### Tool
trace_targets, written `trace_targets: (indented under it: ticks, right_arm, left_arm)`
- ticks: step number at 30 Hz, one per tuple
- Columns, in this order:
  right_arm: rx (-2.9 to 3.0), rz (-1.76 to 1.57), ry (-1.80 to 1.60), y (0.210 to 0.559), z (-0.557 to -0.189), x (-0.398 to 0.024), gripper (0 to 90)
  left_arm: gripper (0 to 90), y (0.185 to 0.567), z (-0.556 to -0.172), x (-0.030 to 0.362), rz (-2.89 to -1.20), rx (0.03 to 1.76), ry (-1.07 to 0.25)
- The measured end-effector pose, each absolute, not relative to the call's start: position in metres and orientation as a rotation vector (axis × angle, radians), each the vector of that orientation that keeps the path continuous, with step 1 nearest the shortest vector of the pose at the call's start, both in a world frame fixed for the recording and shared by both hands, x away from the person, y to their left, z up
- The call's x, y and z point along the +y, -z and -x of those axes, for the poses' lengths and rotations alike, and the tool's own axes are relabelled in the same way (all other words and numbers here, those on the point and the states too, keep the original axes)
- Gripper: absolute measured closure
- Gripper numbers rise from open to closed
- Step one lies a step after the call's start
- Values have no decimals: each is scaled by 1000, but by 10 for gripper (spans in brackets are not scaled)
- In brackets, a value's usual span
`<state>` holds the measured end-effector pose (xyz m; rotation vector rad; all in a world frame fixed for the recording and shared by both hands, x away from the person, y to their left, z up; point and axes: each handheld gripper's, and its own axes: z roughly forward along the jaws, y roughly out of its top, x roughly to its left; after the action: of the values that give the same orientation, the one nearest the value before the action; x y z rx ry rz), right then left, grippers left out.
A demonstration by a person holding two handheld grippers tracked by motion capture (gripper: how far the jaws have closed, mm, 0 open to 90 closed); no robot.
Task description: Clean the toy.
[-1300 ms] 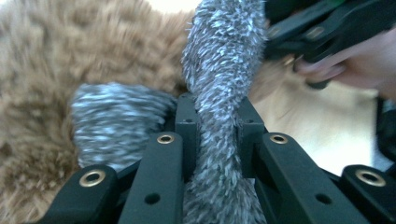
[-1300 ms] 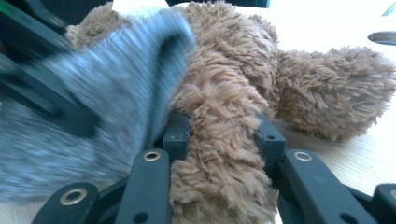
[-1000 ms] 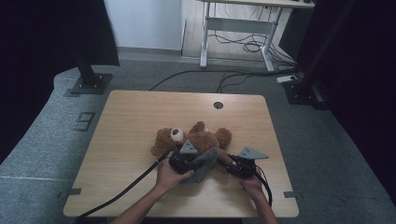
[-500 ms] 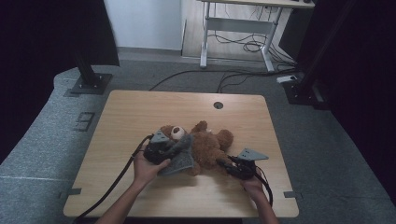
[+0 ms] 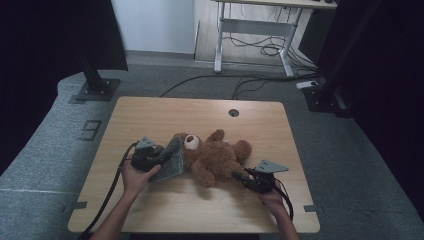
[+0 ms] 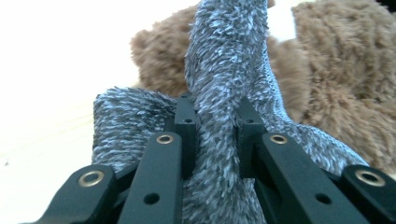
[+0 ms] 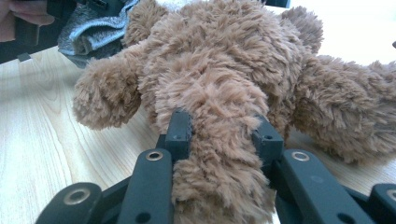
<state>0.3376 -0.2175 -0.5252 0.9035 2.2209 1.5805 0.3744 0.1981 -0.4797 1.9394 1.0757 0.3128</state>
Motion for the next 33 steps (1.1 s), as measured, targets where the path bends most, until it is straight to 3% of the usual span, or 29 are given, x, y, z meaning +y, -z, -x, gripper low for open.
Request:
trace_targets:
  ticks: [4,11,14,22,27,29,33]
  right_arm:
    - [2217,-902,-1575,525,-338,-218,628]
    - [2149,-963,-1603,509,-337,-218,353]
    - [2111,-996,-1636,492,-340,-218,283]
    - [2162,-1131,-1546,470,-377,-191,230]
    - [2279,-1257,-1352,495,-398,-156,137]
    - [2254,-1296,-1381,499,-398,-157,142]
    - [2242,-1298,-1404,506,-392,-162,250]
  left_arm:
    - [756,473,-374,199,-1914,1050,-326]
    - [752,481,-386,193,-1943,1054,-269]
    - [753,484,-385,194,-1945,1053,-257]
    - [754,490,-382,193,-1961,1053,-234]
    - [753,491,-381,193,-1971,1054,-230]
    - [753,492,-380,193,-1967,1052,-225]
    - [752,492,-379,193,-1970,1050,-221]
